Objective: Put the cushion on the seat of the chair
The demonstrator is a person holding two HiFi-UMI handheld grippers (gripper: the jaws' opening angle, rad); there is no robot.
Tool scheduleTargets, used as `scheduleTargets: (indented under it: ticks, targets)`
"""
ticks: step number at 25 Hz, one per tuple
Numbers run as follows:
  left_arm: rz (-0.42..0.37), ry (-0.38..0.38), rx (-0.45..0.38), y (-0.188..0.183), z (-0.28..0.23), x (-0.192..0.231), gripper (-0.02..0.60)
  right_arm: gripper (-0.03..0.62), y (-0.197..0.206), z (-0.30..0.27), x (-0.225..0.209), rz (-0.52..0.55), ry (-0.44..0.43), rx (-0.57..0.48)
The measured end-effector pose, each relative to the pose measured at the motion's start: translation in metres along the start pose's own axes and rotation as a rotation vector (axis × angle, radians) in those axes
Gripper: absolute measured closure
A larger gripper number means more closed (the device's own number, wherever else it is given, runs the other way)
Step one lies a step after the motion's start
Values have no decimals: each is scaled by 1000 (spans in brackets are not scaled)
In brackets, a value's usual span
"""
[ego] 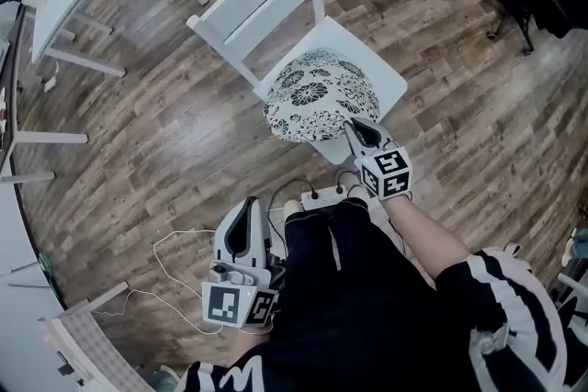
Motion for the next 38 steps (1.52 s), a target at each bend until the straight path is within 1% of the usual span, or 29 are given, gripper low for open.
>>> scheduleTargets:
  ticks: [6, 11, 19, 28, 34, 38]
  targets:
    - [19, -4, 30, 15, -1, 1, 575, 554, 28, -2, -7, 28, 6, 66]
    - [30, -4, 38, 23, -2, -1, 575, 554, 48, -9, -11, 64, -2, 122]
    - [41, -37, 49, 31, 0, 4, 575, 554, 81, -26, -15, 106, -21, 216]
    - [63, -60, 81, 53, 2, 12, 575, 555, 110, -47, -22, 113, -16, 280]
    - [55, -64, 84, 58, -3, 16, 575, 555, 122, -56, -25, 135, -12, 313]
    - [60, -64, 101, 62, -5, 20, 575, 554, 130, -63, -26, 142, -8, 344]
Point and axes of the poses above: the fingertips, and each gripper's own axes: z backward along the fingers, x to its left, y out of its underside, the point moved 8 cm from there along z, backward along the fingers, and after that the axes turned 1 degree about y, right-handed, at the moved point
